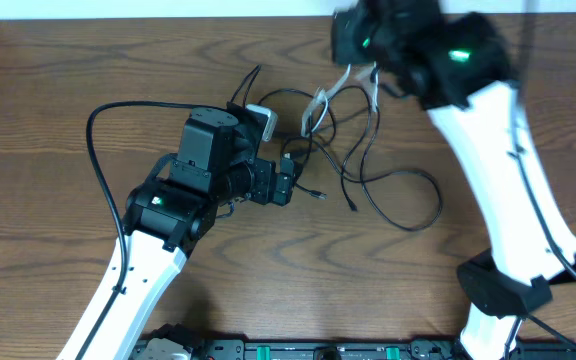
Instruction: Untangle cables
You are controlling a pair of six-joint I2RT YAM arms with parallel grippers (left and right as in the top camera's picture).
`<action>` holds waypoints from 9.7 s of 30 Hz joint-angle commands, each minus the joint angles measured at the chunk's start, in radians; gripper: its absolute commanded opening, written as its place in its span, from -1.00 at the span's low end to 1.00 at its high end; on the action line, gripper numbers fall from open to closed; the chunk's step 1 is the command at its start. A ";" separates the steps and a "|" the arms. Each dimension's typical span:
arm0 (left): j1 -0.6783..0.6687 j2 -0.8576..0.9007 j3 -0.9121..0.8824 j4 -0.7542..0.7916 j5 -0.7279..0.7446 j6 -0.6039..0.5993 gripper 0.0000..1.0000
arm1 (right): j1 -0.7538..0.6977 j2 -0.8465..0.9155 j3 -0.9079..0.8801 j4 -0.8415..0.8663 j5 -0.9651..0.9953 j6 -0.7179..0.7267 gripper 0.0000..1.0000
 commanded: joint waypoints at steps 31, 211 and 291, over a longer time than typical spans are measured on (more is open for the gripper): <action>0.004 0.004 0.010 -0.024 0.011 -0.005 0.96 | -0.347 -0.058 0.532 -0.331 0.224 -0.035 -0.82; 0.801 -0.037 0.013 -0.345 0.253 0.095 0.96 | 0.456 -0.372 -1.803 0.629 -0.084 0.409 0.91; 0.801 -0.037 0.013 -0.345 0.252 0.102 0.96 | -1.382 -0.226 -0.959 0.822 -0.379 0.020 -0.97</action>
